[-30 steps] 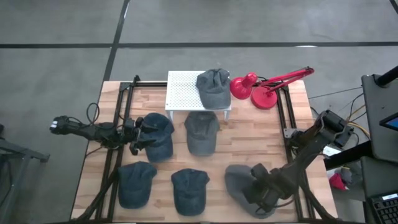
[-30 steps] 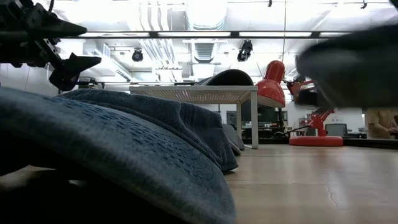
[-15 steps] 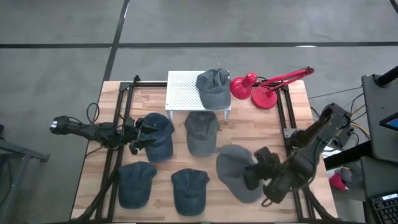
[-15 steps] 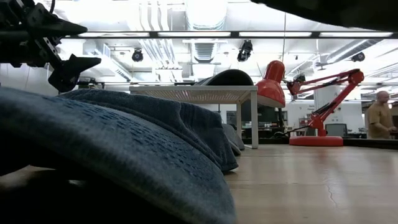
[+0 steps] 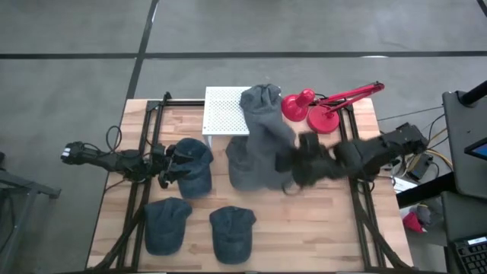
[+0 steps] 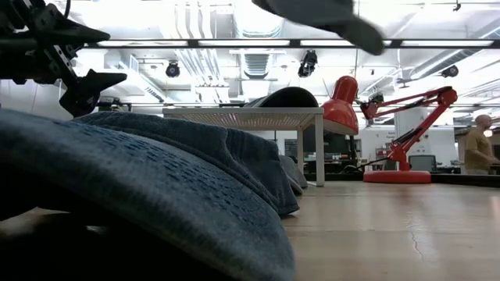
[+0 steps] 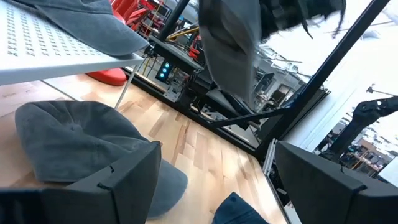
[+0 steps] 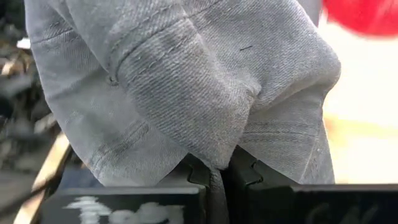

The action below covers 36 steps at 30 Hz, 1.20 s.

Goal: Pick & Place hat
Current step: Stack the bottom gray cap on the gray cap on the shelf

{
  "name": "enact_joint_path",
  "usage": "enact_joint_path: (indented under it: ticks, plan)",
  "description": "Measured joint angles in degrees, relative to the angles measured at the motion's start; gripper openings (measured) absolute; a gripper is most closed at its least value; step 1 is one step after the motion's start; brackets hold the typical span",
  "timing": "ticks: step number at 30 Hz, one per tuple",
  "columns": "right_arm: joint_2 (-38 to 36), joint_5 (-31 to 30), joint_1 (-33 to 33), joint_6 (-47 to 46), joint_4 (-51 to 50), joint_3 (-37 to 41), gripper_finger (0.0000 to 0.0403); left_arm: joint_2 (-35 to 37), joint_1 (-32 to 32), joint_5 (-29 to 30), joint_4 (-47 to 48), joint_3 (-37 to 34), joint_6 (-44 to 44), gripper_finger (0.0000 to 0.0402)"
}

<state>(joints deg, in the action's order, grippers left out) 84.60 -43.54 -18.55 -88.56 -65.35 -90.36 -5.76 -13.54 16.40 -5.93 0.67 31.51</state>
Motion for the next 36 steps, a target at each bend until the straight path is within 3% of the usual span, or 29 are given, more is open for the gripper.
enact_joint_path:
  ticks: [6, 13, 18, 27, 36]
  plan:
    - [0.0, 0.6, 12.2, 9.3, 1.6, -4.5, 0.0012, 0.0, 0.0, 0.2, 0.0, 0.0, -4.3, 0.0317]
    - [1.4, 7.6, 24.7, 16.8, 5.3, -10.0, 0.0013, 0.0, 0.0, 0.2, 0.0, 0.0, -4.7, 0.0317]
    - [4.3, 12.8, 29.4, 24.1, 14.2, -13.5, 0.0013, 0.0, 0.0, 0.2, 0.0, 0.0, -4.8, 0.0317]
    - [13.8, 17.9, 34.9, 22.7, 4.1, -24.1, 0.0013, 0.0, 0.0, 0.2, 0.0, 0.0, -4.8, 0.0317]
    - [19.9, 21.6, 37.9, 21.9, -0.5, -27.8, 0.0013, 0.0, 0.0, 0.2, 0.0, 0.0, -4.8, 0.0317]
